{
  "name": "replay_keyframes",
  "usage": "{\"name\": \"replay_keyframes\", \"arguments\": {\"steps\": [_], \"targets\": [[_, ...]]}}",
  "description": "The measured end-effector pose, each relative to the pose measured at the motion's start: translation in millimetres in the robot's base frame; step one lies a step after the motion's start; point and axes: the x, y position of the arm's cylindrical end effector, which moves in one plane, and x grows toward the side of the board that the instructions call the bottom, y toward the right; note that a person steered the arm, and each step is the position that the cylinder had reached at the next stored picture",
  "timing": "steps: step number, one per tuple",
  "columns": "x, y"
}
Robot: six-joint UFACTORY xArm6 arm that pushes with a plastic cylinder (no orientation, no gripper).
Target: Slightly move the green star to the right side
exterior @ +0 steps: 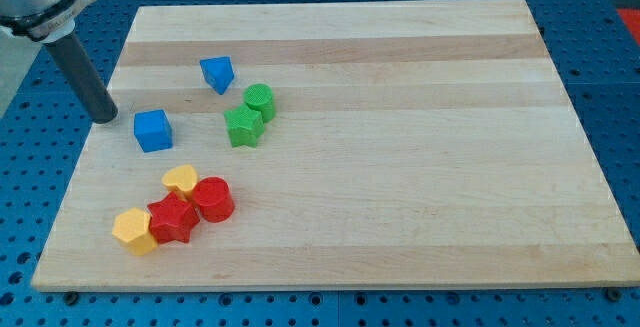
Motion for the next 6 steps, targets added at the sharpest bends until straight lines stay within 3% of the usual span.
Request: {"name": "replay_keyframes", "arguments": {"steps": [1,2,4,6], "targets": [[5.6,0.8],[52.3,22.9],[50.6,38.9],[50.4,149.1]]}}
